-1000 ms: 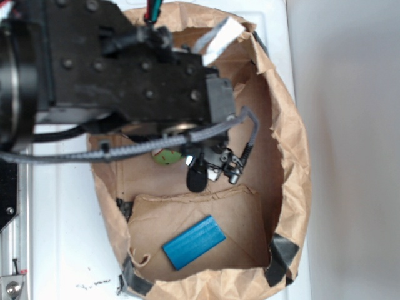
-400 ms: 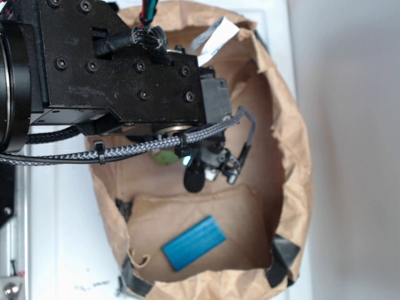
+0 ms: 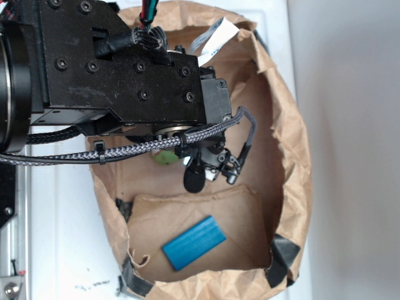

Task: Grab the green animal.

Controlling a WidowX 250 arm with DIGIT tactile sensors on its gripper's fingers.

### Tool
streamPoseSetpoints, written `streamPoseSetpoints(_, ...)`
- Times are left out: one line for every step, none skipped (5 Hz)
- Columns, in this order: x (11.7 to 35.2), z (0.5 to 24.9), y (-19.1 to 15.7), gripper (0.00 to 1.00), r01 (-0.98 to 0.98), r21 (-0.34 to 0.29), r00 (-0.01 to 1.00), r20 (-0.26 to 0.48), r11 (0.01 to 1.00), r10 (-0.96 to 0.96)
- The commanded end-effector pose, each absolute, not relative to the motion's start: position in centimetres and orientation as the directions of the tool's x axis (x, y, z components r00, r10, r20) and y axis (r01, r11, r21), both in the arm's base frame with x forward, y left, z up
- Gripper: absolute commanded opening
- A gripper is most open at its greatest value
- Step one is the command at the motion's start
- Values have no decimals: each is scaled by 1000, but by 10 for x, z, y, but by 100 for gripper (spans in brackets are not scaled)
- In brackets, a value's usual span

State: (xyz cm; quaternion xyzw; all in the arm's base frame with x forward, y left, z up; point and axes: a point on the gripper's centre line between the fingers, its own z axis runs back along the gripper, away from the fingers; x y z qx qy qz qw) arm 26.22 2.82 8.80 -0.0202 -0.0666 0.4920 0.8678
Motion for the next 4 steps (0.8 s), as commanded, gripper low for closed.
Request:
streamPoseSetpoints(278,101,46,100,-503,-183,842,116,845,527)
streamPoseSetpoints(282,95,47,100,-273,-139,940,174,952,295)
streamPoseSetpoints(281,91,45,100,-24,-52,965,258,998,37)
streamPoseSetpoints(281,91,45,100,-24,-52,965,258,998,37)
